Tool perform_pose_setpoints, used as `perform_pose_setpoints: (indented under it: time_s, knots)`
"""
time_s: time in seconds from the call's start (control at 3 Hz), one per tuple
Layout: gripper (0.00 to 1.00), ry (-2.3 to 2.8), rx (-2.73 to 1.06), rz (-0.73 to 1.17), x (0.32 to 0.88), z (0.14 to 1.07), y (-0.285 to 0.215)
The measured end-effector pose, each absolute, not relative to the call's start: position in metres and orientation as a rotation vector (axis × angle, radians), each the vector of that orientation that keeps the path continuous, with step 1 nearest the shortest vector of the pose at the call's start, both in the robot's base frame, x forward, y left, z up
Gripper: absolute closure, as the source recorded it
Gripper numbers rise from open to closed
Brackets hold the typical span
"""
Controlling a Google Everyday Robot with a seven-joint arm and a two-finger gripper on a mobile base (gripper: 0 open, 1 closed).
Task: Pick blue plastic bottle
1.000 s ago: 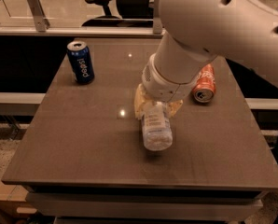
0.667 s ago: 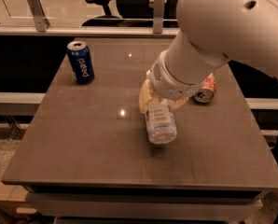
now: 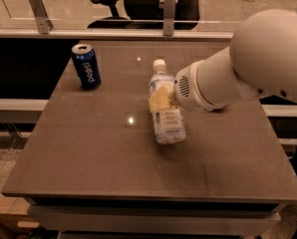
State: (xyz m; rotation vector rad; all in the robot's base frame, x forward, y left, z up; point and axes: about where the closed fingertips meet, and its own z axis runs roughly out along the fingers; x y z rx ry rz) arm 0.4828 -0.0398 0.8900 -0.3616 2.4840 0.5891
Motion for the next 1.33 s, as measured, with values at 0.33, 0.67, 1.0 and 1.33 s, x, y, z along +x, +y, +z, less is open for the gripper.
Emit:
perform_pose_setpoints:
  time_s: [0.33, 0.67, 1.0, 1.33]
  knots:
    - [1.00, 2.301, -0.358, 0.709, 0.498, 0.910, -0.027]
    - [1.00, 2.124, -0.321, 0.853, 0.509, 0.937, -0.018]
    - [1.00, 1.963, -0.374, 0.922, 0.511, 0.968, -0.017]
    - [1.00, 1.849, -0.564, 0.850, 0.500, 0.980, -0.010]
